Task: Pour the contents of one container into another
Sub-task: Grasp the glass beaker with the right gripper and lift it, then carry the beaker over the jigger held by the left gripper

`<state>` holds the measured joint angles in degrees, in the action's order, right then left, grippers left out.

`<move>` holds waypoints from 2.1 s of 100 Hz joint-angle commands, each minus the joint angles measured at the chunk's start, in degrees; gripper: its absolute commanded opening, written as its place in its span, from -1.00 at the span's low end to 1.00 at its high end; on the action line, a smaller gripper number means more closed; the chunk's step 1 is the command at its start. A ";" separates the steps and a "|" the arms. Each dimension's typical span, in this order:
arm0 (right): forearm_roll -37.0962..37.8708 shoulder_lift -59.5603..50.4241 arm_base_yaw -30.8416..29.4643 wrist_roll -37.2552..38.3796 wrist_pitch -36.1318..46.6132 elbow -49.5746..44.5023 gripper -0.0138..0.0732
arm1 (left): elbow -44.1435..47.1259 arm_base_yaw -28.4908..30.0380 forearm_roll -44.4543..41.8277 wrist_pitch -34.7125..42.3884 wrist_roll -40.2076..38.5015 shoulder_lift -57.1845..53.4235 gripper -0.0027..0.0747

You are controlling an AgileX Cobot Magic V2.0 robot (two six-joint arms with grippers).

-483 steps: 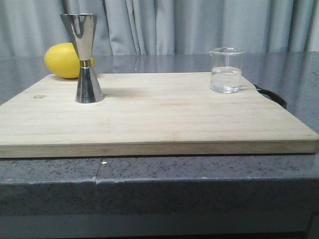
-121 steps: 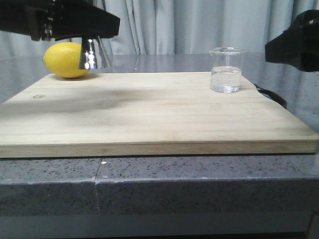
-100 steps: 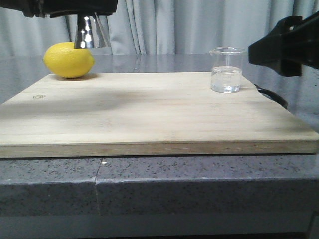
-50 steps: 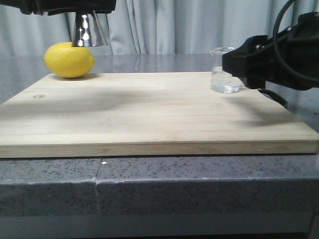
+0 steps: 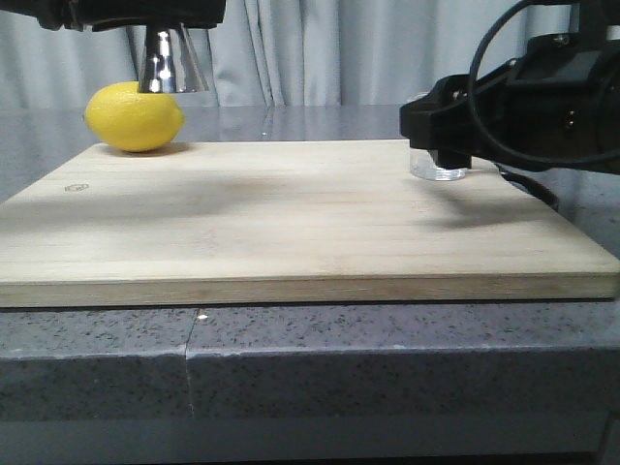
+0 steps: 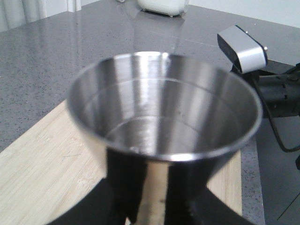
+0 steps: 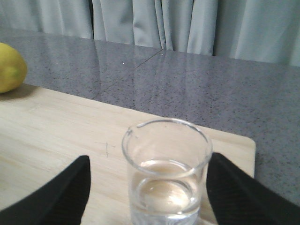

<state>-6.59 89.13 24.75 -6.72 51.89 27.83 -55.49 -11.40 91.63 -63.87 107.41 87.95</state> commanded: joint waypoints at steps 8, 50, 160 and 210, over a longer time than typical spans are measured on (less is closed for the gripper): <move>0.91 0.45 0.05 -0.04 4.94 3.25 0.39 | -1.77 -0.46 4.05 -4.16 -0.35 -2.44 -0.98; 1.06 4.99 0.05 -0.04 6.16 6.26 0.39 | -1.77 -0.46 3.89 -4.49 -0.35 -2.44 -0.98; 15.65 -14.02 0.49 -0.04 -17.97 17.86 -0.24 | -1.77 -0.46 1.41 -4.93 -1.47 -2.44 -0.98; 32.42 -16.27 9.19 -0.04 -31.22 32.50 -0.24 | -1.77 -4.15 0.12 -5.92 -1.47 -2.32 -0.98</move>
<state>22.13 74.89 32.79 -6.72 17.96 56.48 -55.51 -14.48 87.80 -66.56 106.44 87.95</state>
